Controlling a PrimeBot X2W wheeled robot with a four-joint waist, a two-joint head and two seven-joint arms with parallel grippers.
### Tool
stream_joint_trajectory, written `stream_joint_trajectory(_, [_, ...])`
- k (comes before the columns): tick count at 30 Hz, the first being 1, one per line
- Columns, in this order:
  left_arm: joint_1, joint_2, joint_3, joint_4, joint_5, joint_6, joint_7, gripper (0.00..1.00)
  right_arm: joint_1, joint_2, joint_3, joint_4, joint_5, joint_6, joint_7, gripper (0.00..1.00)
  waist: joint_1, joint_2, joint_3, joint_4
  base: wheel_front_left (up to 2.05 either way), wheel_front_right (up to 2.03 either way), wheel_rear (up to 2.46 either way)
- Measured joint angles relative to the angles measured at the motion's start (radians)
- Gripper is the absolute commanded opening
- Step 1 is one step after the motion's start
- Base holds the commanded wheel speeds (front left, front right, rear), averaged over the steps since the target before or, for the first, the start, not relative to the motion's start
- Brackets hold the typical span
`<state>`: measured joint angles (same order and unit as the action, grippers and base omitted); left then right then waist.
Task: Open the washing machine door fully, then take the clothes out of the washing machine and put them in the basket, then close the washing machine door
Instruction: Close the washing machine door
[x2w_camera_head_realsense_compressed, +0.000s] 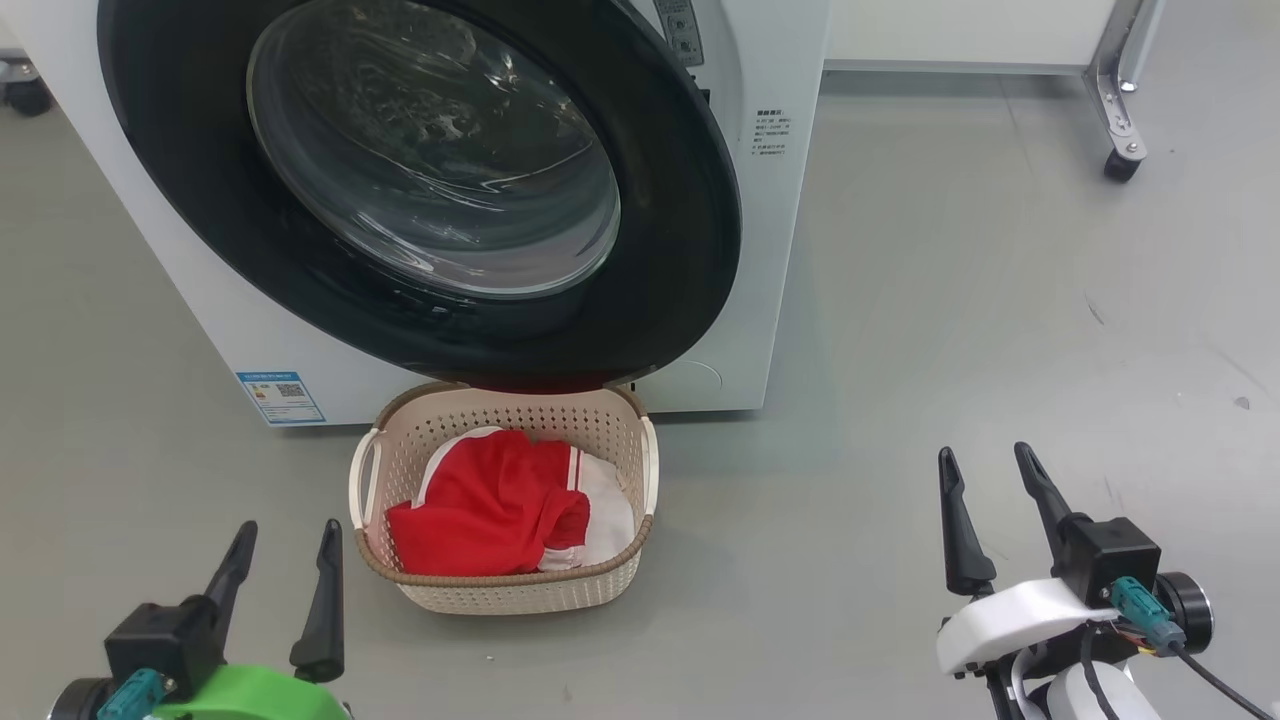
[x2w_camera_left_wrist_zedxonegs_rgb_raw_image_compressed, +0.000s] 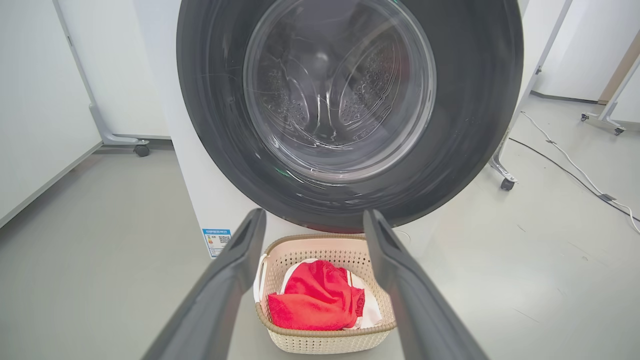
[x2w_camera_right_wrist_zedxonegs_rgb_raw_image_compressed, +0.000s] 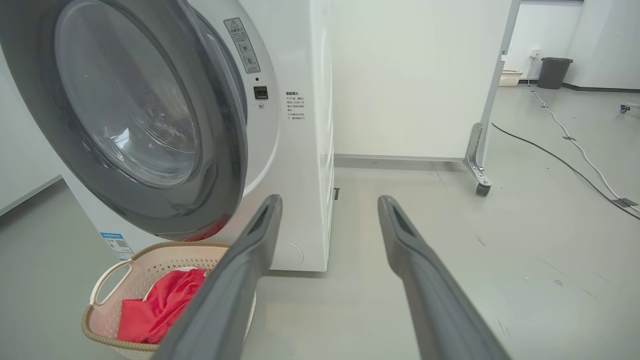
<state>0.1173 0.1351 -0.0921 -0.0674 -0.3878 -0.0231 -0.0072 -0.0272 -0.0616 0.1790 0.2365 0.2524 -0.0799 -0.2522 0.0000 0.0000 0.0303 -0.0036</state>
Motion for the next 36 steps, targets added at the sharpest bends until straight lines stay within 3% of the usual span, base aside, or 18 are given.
stream_joint_trajectory(13, [0.026,-0.019,-0.034,0.037,0.064,0.050,-0.053,1.00,0.033,0.000,0.000,0.005,-0.001,0.007,0.000,1.00,0.0000,0.0000,-0.016,0.000,0.00,0.00,0.00])
stream_joint_trajectory(36, [0.026,-0.034,-0.058,0.065,0.073,0.071,-0.083,1.00,0.036,0.001,-0.002,0.004,-0.001,0.007,0.000,1.00,0.0000,0.0000,-0.012,0.001,0.00,0.00,0.00])
